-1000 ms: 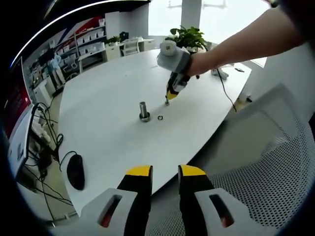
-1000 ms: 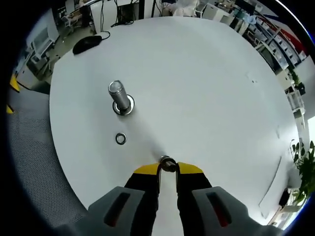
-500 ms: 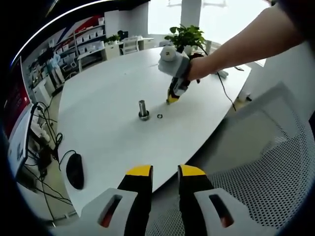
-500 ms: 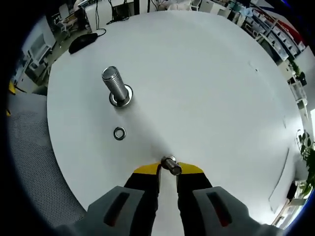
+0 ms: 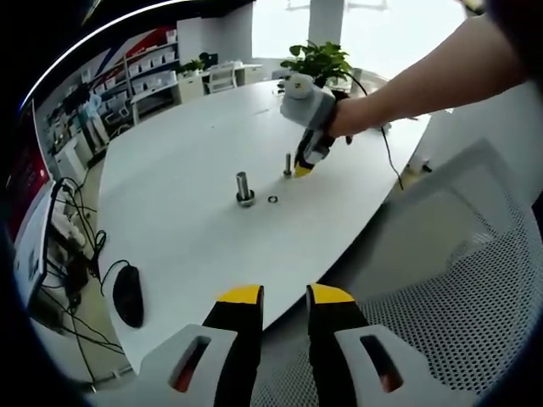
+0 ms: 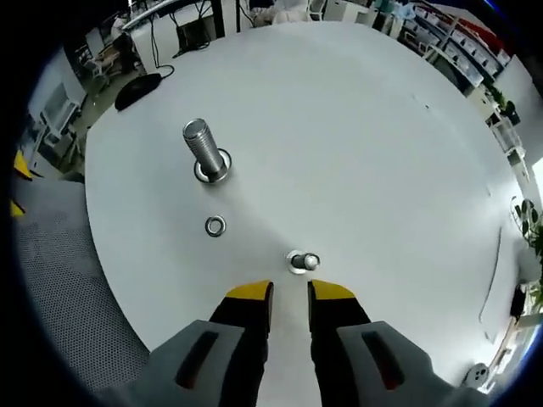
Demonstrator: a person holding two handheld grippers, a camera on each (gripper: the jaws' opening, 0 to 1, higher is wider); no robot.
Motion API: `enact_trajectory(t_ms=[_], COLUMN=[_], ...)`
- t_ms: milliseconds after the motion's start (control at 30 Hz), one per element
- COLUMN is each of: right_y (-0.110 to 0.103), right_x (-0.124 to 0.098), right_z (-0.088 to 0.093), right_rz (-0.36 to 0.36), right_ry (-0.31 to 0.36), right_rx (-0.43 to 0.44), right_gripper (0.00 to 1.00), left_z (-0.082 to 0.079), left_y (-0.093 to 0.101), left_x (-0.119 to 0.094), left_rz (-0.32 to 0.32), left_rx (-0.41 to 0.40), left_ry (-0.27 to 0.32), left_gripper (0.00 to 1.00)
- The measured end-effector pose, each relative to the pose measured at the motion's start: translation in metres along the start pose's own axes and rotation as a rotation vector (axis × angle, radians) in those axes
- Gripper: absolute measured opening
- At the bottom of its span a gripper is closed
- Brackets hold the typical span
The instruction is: Place the washer onto the threaded stud by aligning its center hole with the stud, sliding it down to the base, and recovering from edge contact or off-axis alignment until the washer reaches the visible bottom stop.
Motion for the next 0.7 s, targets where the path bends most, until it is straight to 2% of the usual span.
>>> enact_trajectory(t_ms=[233,300,367,467,533,700], right_y=[-0.01,-0.021,-0.022,-0.038,-0.045,-0.052], right_x=[-0.001,-0.004,-0.002,0.001,0.001,0.012], right_z=[0.01,0.013,0.012,0.008,0.006,-0.006], right_rz=[-0.013,-0.017,-0.025,-0.071,-0.075,-0.099], right_ry=[0.003,0.004,0.006,0.028,0.025,0.046], right_rx=[0.023,0.025,0.029,0.026,0.004,-0.018], right_gripper=[0.21,0.22,0.22,0.24,0.25,0.25], left_z=[0.002,0.001,0.001,0.001,0.0,0.001], left_y=[-0.001,0.0,-0.001,-0.001,0.001,0.0], left_x=[0.003,0.001,0.002,0.001,-0.001,-0.001], left_rz=[0.007,0.004,-0.001,-0.004,-0.005,-0.015], left_rx=[0.004,0.003,0.002,0.001,0.001,-0.005], left_ry=[-0.004,0.0,0.002,0.005,0.005,0.005], left_gripper=[0.18,0.18,0.18,0.18,0.18,0.18])
Point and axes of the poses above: the point that each gripper's makers call its tool centre point, and the gripper's own axes: x roughly forward along the fingers, y roughly to its right, z roughly out of its underside, the point moved 7 cm from there along -x, roughly backward along the fingers, and after that the axes turned 8 degrees about y, right-handed, at the moved point
